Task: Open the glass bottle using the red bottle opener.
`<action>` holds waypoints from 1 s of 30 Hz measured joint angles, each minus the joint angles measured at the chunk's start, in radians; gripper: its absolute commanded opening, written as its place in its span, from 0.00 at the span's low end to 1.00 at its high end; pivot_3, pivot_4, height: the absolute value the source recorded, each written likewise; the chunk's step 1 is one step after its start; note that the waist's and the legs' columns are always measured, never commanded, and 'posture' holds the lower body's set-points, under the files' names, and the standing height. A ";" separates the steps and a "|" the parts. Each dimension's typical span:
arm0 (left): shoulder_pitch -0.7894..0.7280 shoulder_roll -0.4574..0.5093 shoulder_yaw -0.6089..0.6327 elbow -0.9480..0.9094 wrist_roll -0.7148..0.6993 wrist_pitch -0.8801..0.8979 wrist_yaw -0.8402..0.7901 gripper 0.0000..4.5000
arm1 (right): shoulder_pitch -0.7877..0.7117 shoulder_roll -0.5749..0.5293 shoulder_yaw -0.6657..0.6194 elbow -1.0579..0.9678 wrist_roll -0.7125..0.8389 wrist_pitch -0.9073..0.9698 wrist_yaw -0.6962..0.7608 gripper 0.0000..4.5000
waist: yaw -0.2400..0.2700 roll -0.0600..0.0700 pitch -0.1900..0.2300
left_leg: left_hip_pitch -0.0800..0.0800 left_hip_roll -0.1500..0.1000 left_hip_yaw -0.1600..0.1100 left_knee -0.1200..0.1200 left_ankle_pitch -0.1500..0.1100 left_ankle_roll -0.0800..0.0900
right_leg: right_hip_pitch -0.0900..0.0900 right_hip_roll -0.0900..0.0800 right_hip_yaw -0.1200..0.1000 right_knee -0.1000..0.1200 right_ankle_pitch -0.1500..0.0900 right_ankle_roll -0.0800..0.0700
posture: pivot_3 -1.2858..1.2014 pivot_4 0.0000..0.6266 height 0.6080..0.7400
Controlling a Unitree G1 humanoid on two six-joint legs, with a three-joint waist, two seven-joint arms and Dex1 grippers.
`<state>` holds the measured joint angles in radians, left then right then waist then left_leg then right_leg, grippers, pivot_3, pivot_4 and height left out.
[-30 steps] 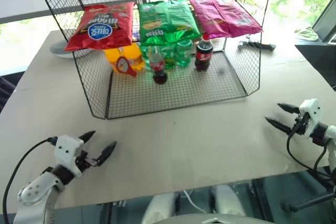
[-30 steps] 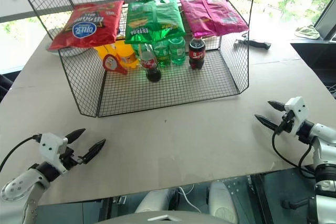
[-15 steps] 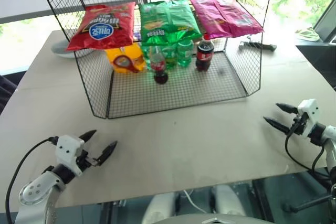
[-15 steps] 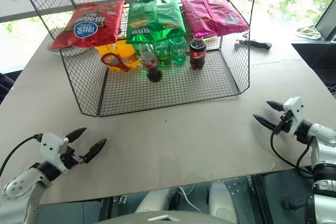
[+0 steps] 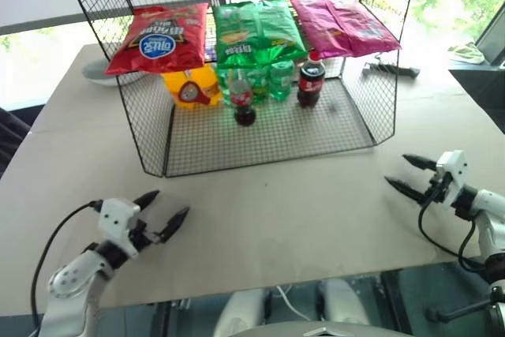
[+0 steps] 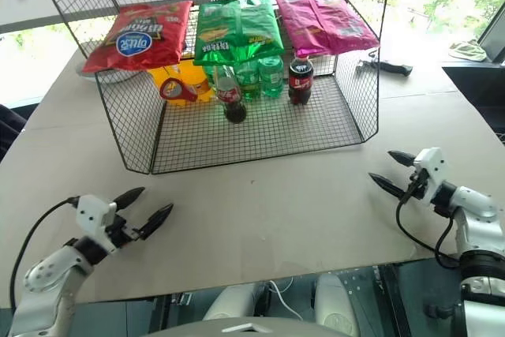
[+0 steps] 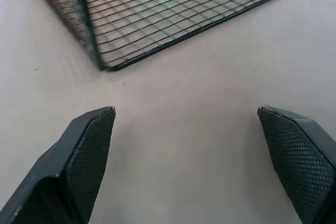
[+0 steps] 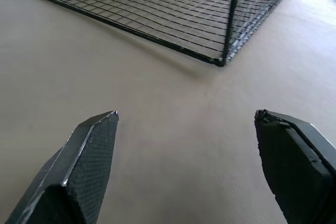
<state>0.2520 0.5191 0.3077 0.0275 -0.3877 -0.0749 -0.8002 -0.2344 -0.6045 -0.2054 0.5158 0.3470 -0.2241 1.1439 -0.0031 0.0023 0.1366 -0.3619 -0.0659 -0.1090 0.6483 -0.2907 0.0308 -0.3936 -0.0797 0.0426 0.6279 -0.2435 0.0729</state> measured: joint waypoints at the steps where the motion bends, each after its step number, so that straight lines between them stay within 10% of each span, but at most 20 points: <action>1: -0.024 -0.022 -0.017 -0.014 -0.001 0.014 0.011 1.00 | 0.024 0.037 0.022 -0.070 0.009 0.020 -0.007 0.92 | 0.000 0.000 0.000 | 0.000 0.000 -0.001 0.000 0.000 0.000 | 0.000 0.000 0.000 0.000 0.000 0.000 | 0.52 0.24 1.00; 11: -0.389 -0.177 -0.080 -0.057 0.014 0.065 0.256 1.00 | 0.051 0.272 0.153 -0.574 0.089 0.227 -0.252 0.92 | 0.006 -0.004 0.001 | -0.003 -0.001 -0.003 0.003 0.003 -0.005 | -0.003 0.005 -0.002 0.003 0.000 0.000 | 0.52 0.24 1.00; 30: -0.641 -0.186 -0.082 0.144 0.050 0.008 0.294 1.00 | -0.025 0.281 0.159 -0.689 0.137 0.305 -0.328 0.92 | -0.008 -0.006 0.002 | -0.005 0.000 -0.003 0.003 0.003 -0.005 | -0.004 0.007 -0.001 0.001 0.000 0.000 | 0.52 0.24 1.00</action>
<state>-0.3889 0.3327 0.2260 0.1712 -0.3379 -0.0666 -0.5063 -0.2597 -0.3236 -0.0467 -0.1729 0.4838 0.0809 0.8163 -0.0113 -0.0033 0.1383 -0.3669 -0.0663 -0.1119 0.6513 -0.2876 0.0255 -0.3974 -0.0726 0.0412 0.6292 -0.2434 0.0732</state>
